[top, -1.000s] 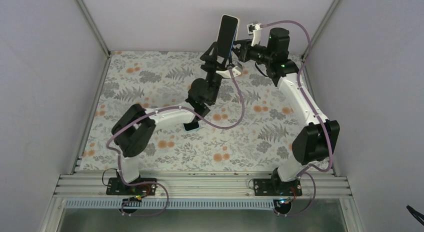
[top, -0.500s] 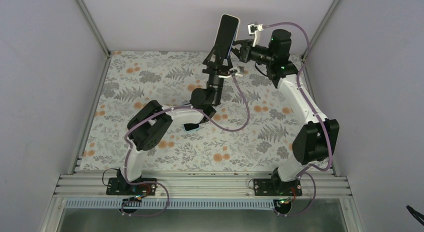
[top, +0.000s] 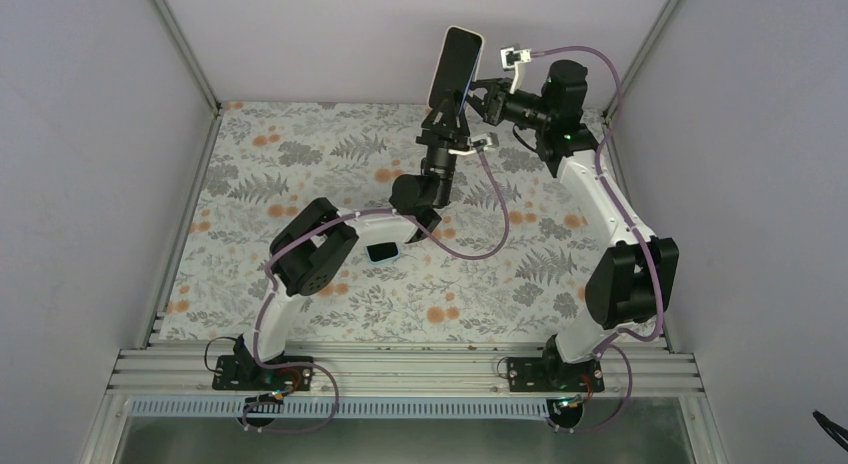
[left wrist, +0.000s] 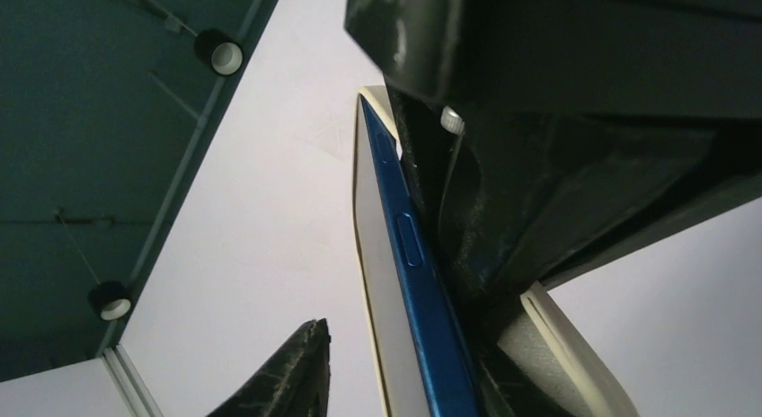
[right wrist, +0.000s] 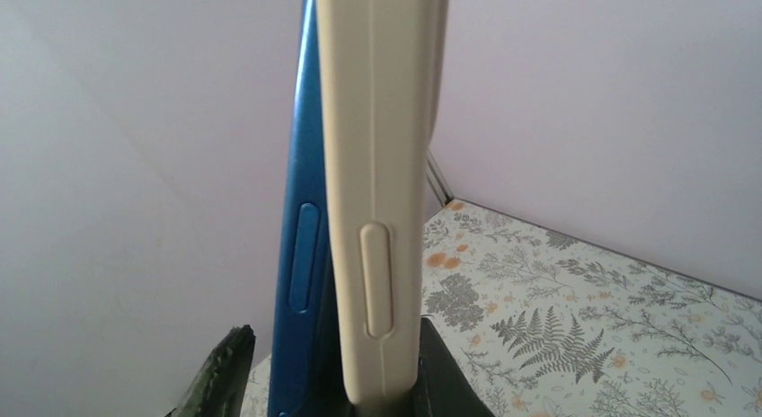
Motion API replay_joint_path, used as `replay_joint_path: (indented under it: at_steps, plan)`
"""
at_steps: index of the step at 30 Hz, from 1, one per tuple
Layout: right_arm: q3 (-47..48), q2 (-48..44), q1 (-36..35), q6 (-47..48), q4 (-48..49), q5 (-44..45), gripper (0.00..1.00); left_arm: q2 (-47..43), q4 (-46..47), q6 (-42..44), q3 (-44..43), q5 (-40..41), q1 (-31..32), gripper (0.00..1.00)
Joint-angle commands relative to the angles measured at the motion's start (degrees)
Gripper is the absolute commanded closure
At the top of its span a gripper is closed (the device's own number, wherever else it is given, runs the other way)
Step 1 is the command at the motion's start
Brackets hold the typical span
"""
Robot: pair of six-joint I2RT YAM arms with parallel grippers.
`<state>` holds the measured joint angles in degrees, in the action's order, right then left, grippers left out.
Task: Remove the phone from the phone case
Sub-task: Remove the phone case from the phone.
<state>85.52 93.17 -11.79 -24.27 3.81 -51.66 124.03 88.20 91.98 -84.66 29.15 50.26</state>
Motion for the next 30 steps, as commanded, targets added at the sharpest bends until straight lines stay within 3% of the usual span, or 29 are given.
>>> replay_joint_path:
  at_steps: [1,9,15,19,26,30]
  plan:
    - [-1.21,-2.73,-1.78,-0.77,-1.56,-14.68,0.97,0.43,9.36,0.68,-2.88,1.91,-2.80,0.68]
    - [-1.39,-1.97,-1.69,-2.86,0.13,-14.88,0.97,0.99,10.90,2.05,-3.40,0.93,-2.80,0.79]
    - [-1.14,-1.62,-1.66,-3.54,0.32,-15.05,0.97,2.04,12.51,3.80,-4.37,0.30,-2.50,0.97]
    - [-1.36,-1.61,-1.57,-1.21,-1.76,-12.29,0.97,1.80,13.33,4.59,-4.31,-0.31,-2.00,0.98]
    - [4.92,1.36,-1.05,14.78,-17.74,9.22,0.97,-3.46,12.31,2.54,1.75,0.69,0.80,0.98]
    - [8.95,6.12,-0.34,22.59,-27.11,21.91,0.97,-9.96,5.15,-1.46,7.99,2.61,3.00,0.98]
